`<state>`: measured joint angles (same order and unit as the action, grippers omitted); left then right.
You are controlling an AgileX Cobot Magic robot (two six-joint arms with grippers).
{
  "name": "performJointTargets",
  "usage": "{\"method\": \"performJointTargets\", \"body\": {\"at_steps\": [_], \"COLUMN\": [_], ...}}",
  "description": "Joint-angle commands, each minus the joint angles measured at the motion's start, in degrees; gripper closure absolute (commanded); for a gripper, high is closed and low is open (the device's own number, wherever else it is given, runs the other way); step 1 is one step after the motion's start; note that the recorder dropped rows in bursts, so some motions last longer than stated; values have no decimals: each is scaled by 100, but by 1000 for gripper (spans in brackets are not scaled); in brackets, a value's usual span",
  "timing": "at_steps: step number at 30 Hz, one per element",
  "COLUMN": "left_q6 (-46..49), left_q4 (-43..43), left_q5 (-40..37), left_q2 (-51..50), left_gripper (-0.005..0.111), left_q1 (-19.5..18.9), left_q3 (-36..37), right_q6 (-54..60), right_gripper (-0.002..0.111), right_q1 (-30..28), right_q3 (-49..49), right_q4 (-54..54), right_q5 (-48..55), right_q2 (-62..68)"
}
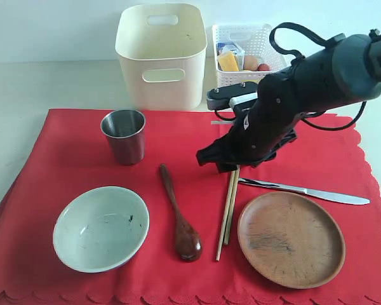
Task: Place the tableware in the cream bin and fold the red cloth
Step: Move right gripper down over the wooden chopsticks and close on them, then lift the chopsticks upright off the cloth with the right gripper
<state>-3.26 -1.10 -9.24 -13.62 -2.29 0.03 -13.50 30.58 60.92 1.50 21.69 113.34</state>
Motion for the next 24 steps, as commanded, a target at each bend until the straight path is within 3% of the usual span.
{"method": "performJointTargets", "body": {"at_steps": [1, 3, 5, 8, 12, 24], "left_q6": [1, 1, 1, 1, 1, 1], "left_q4": [30, 30, 30, 30, 30, 30], "left_q5": [38, 38, 38, 38, 38, 38], "left_q2": [-47, -47, -47, -47, -47, -47], "left_gripper": [106, 106, 106, 106, 106, 106], "left_q1": [7, 7, 7, 7, 7, 7], "left_q3": [-3, -3, -3, -3, -3, -3], "right_q6": [-25, -12, 0, 0, 0, 0], "right_gripper": [56, 58, 67, 91, 108, 105], "right_q1": [5, 5, 5, 5, 5, 5], "right_q3": [1, 1, 1, 1, 1, 1], "right_q4": [64, 64, -29, -150, -459, -863], "right_q5": [-99, -142, -186, -297, -403, -400], "right_q2": [161, 203, 200, 200, 200, 200]}}
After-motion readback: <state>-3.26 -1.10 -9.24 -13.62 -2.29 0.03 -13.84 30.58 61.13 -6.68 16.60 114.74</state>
